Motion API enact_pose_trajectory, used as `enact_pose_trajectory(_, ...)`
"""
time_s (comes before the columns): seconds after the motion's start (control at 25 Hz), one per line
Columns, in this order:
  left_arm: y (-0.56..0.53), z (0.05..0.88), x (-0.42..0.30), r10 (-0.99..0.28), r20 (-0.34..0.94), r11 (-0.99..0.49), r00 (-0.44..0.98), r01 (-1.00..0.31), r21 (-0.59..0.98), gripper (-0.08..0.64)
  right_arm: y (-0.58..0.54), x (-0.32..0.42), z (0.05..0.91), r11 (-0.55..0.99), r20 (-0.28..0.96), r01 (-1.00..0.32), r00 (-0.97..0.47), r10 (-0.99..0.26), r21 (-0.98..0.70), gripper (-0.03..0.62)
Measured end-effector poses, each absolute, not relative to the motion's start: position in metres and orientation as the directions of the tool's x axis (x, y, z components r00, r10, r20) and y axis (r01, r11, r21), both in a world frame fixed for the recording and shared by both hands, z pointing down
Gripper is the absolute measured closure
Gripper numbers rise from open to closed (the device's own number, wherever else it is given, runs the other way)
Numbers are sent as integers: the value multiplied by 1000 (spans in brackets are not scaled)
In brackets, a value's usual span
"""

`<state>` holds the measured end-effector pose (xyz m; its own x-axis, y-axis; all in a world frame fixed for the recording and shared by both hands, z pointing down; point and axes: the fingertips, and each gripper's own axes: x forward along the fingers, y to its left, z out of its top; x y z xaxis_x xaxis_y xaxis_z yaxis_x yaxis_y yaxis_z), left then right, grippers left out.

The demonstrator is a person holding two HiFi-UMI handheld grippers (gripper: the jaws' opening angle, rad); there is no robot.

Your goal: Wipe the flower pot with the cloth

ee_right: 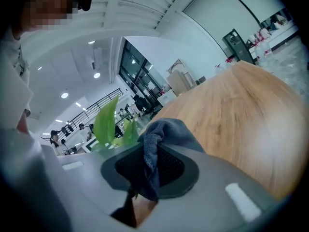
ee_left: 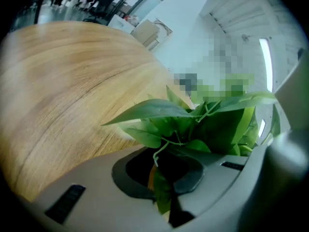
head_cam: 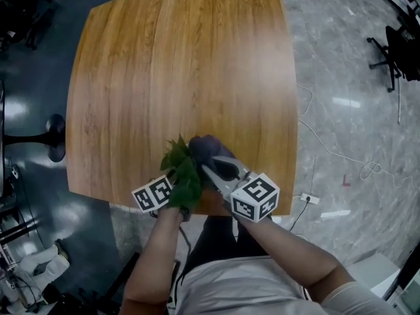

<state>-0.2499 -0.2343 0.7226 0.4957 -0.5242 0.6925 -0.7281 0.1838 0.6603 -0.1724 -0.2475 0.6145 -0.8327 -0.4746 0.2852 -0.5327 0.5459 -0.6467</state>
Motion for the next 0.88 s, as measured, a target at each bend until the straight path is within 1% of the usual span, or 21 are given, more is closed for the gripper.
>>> enact_pose_trajectory(0.2,-251,714,-253,-538,706,4,460,-836,548,534,-282,-123,675,427,396,-650,-740,-543,-629,523)
enact_pose_trajectory(0.28,-254,708,-247,-524,719,-68,456,-864,498,534,-286,-110,696,368,431,-669,-718,-547,-646,523)
enact_pose_trajectory(0.36,-256,705,-242,-511,735,-126,445,-885,449,534,-286,-115,691,366,400,-627,-748,-529,-688,525)
enact_pose_trajectory(0.52,-258,697,-232,-478,767,-213,429,-903,373,534,-281,-143,625,482,242,-478,-848,-472,-734,525)
enact_pose_trajectory(0.6,-259,691,-230,-474,776,-256,416,-908,331,534,-280,-147,612,504,216,-455,-860,-462,-734,525)
enact_pose_trajectory(0.68,-264,688,-228,-483,775,-292,408,-909,296,534,-286,-137,630,477,249,-489,-841,-480,-730,525)
enact_pose_trajectory(0.8,-269,687,-222,-497,770,-356,400,-903,239,534,-291,-111,687,374,348,-570,-784,-514,-731,525)
enact_pose_trajectory(0.88,-271,685,-215,-506,771,-408,387,-895,182,534,-292,-101,709,344,387,-598,-765,-516,-724,534)
